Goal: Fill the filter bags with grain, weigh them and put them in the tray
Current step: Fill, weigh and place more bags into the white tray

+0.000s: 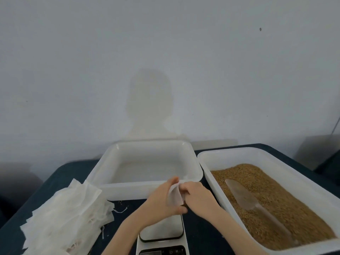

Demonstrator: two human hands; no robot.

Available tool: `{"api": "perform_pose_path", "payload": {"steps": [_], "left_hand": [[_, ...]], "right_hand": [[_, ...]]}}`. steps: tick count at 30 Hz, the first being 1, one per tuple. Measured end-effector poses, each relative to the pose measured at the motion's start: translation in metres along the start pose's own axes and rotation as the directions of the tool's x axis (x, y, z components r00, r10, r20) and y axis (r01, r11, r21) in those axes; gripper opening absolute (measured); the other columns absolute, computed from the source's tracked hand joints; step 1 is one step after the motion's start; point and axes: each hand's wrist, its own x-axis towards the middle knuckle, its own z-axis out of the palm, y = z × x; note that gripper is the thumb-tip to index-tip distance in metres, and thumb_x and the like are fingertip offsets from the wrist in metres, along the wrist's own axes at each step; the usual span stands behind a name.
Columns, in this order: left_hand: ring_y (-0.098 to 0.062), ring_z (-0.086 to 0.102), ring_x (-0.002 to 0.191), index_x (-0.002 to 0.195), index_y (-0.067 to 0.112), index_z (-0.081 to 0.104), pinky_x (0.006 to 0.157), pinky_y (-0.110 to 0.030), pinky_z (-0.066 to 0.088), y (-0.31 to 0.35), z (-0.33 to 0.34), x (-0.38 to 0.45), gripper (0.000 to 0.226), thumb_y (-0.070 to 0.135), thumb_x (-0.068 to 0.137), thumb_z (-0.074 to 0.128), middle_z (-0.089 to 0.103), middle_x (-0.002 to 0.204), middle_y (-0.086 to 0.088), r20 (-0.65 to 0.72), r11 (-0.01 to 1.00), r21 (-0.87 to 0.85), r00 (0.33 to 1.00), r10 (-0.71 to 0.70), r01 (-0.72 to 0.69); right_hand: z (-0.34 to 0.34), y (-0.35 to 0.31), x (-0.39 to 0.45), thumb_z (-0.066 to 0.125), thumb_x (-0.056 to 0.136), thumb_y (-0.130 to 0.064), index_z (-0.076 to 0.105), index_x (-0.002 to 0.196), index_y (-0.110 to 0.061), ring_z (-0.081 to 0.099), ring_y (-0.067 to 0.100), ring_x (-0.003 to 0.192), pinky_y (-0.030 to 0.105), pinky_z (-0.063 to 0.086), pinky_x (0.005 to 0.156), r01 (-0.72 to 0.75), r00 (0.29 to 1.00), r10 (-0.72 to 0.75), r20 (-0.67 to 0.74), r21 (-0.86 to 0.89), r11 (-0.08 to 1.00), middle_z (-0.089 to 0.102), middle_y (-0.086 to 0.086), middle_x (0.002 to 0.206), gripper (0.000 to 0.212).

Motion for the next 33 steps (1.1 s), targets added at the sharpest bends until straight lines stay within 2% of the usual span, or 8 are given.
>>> {"api": "perform_pose_path", "payload": {"steps": [2, 7, 12, 16, 21, 28, 30, 33], "left_hand": [[0.001, 0.034, 0.129, 0.146, 0.037, 0.022, 0.107, -0.021, 0.030, -0.002, 0.002, 0.001, 0.094, 0.046, 0.070, 0.077, 0.032, 0.137, 0.028, 0.036, 0.998, 0.054, 0.999, -0.025, 0.023], [0.002, 0.056, 0.102, 0.117, 0.038, 0.050, 0.093, -0.027, 0.048, 0.001, 0.006, 0.005, 0.056, 0.037, 0.069, 0.078, 0.059, 0.110, 0.022, -0.036, 0.999, 0.001, 0.999, -0.033, 0.033], [0.002, 0.057, 0.089, 0.100, 0.037, 0.052, 0.076, -0.014, 0.044, -0.002, 0.006, 0.007, 0.038, 0.036, 0.072, 0.078, 0.062, 0.098, 0.018, -0.038, 0.995, 0.099, 0.999, -0.011, 0.015], [0.005, 0.055, 0.079, 0.088, 0.041, 0.048, 0.065, -0.007, 0.040, -0.007, 0.004, 0.008, 0.033, 0.039, 0.072, 0.078, 0.062, 0.088, 0.017, -0.078, 0.991, 0.137, 0.997, 0.015, -0.004], [0.006, 0.056, 0.076, 0.089, 0.040, 0.048, 0.063, -0.007, 0.039, -0.009, 0.006, 0.009, 0.033, 0.044, 0.073, 0.077, 0.063, 0.086, 0.017, -0.069, 0.991, 0.136, 0.997, 0.031, -0.021], [0.003, 0.050, 0.063, 0.077, 0.035, 0.050, 0.059, -0.010, 0.037, -0.008, 0.009, 0.014, 0.025, 0.042, 0.078, 0.074, 0.057, 0.071, 0.014, -0.139, 0.995, 0.096, 0.990, 0.025, -0.012], [0.001, 0.052, 0.066, 0.080, 0.034, 0.050, 0.060, -0.011, 0.038, -0.010, 0.010, 0.016, 0.025, 0.041, 0.079, 0.074, 0.058, 0.074, 0.012, -0.146, 0.994, 0.111, 0.989, 0.013, 0.003], [-0.002, 0.058, 0.073, 0.089, 0.033, 0.054, 0.063, -0.013, 0.043, -0.013, 0.011, 0.019, 0.021, 0.042, 0.079, 0.070, 0.063, 0.080, 0.011, -0.150, 0.992, 0.124, 0.989, -0.013, 0.032]], "right_hand": [[-0.004, 0.001, 0.001, 0.043, 0.089, -0.012, 0.063, 0.081, -0.023, 0.051, 0.011, 0.064, 0.026, 0.039, 0.059, 0.012, 1.000, -0.012, 0.010, 0.039, 0.999, 0.061, -0.003, 0.078, 0.024], [-0.010, 0.004, 0.000, 0.058, 0.075, -0.018, 0.069, 0.082, -0.022, 0.050, 0.010, 0.062, 0.024, 0.038, 0.056, 0.022, 0.997, -0.030, 0.070, 0.105, 0.994, 0.059, -0.006, 0.069, 0.013], [-0.017, 0.008, -0.002, 0.063, 0.077, -0.038, 0.058, 0.056, -0.049, 0.047, -0.001, 0.053, 0.016, 0.034, 0.054, 0.081, 0.990, -0.088, 0.112, 0.067, 0.994, 0.055, -0.020, 0.057, 0.025], [-0.019, 0.012, -0.001, 0.064, 0.075, -0.045, 0.058, 0.058, -0.049, 0.049, 0.000, 0.056, 0.020, 0.039, 0.059, 0.103, 0.988, -0.111, 0.111, 0.069, 0.992, 0.058, -0.015, 0.063, 0.018], [-0.022, 0.018, -0.001, 0.061, 0.074, -0.050, 0.058, 0.059, -0.057, 0.051, -0.008, 0.056, 0.016, 0.034, 0.057, 0.111, 0.985, -0.122, 0.122, 0.096, 0.989, 0.057, -0.028, 0.061, 0.017], [-0.034, 0.023, -0.002, 0.067, 0.087, -0.031, 0.074, 0.090, -0.041, 0.060, -0.006, 0.092, 0.019, 0.048, 0.086, 0.148, 0.986, -0.163, 0.035, 0.265, 0.953, 0.068, -0.019, 0.098, 0.013], [-0.036, 0.020, -0.004, 0.063, 0.084, -0.046, 0.073, 0.087, -0.043, 0.058, -0.007, 0.099, 0.023, 0.048, 0.092, 0.155, 0.986, -0.167, 0.020, 0.284, 0.946, 0.065, -0.022, 0.106, 0.011], [-0.031, 0.014, -0.007, 0.053, 0.065, -0.073, 0.068, 0.078, -0.048, 0.052, -0.005, 0.107, 0.026, 0.042, 0.094, 0.162, 0.985, -0.172, 0.027, 0.212, 0.964, 0.056, -0.025, 0.118, 0.032]]}}
